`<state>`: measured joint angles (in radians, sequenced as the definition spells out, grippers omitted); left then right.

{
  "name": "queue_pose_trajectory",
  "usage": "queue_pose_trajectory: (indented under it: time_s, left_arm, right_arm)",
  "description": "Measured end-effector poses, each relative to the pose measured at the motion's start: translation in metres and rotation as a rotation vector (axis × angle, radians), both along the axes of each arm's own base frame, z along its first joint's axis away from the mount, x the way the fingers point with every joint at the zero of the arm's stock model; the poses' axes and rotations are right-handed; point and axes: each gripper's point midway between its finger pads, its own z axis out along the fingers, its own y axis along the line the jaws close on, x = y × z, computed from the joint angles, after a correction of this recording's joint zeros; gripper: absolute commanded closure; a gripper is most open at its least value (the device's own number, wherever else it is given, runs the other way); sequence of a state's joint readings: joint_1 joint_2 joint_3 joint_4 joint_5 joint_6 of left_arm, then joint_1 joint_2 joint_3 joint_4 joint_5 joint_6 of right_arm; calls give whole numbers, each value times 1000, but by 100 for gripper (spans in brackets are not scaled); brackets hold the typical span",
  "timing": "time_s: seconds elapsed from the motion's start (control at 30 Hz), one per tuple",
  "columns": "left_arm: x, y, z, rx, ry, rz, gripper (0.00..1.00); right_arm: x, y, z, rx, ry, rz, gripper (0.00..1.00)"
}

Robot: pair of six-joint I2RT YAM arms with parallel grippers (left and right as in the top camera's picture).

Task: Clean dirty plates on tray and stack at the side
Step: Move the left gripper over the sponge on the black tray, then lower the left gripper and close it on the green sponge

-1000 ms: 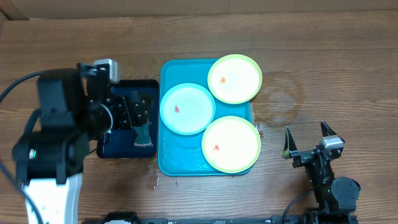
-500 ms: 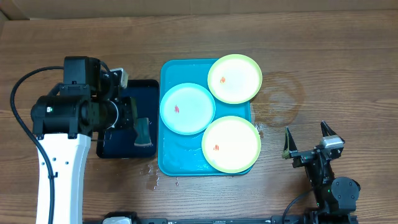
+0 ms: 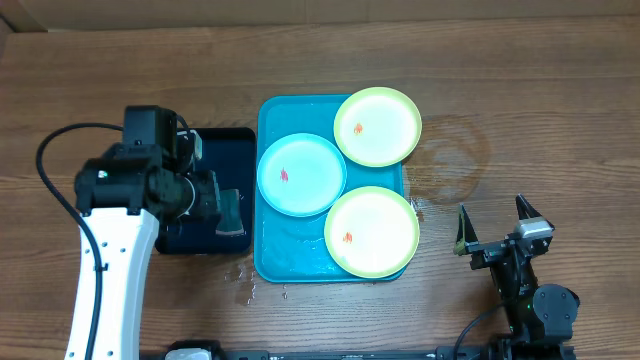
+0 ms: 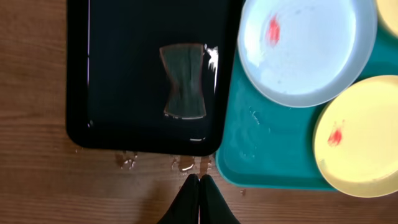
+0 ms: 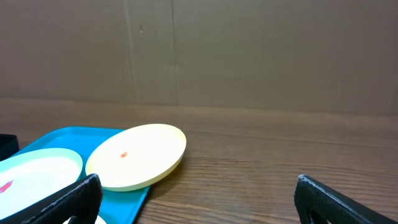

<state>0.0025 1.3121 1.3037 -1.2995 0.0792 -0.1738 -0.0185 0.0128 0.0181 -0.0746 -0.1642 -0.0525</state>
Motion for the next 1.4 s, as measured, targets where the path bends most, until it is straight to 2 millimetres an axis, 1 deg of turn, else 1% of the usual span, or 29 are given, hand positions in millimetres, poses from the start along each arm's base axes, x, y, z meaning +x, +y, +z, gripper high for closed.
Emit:
queue_pose_trajectory:
  time_s: [0.03, 0.17, 0.23, 0.3, 0.4, 0.67, 0.77, 0.9, 1.0, 1.17, 1.4]
  left_arm:
    - [2, 0, -5, 1, -4, 6, 94]
    - [-3, 1, -33, 1, 36, 19, 91]
    - [-3, 0, -44, -5, 39, 25, 90]
    - [-1, -1, -52, -10, 34, 28, 90]
    - [0, -1, -59, -15, 30, 32, 90]
    - [9, -2, -63, -23, 19, 33, 90]
    - [16, -2, -66, -26, 8, 43, 90]
    - [27, -2, -64, -32, -32, 62, 86]
    - [31, -2, -63, -36, -48, 70, 84]
    - [32, -2, -63, -37, -52, 75, 80]
    - [32, -2, -63, -37, -52, 75, 79]
  right_arm:
    - [0, 0, 0, 0, 1, 0, 0]
    - [0, 0, 0, 0, 1, 0, 0]
    - [0, 0, 0, 0, 0, 0, 0]
    - [0, 0, 0, 0, 0, 0, 0]
    - [0, 0, 0, 0, 0, 0, 0]
    - [0, 0, 0, 0, 0, 0, 0]
    - [0, 0, 0, 0, 0, 0, 0]
    - [0, 0, 0, 0, 0, 0, 0]
    - [0, 0, 0, 0, 0, 0, 0]
    - [0, 0, 0, 0, 0, 0, 0]
    - [0, 0, 0, 0, 1, 0, 0]
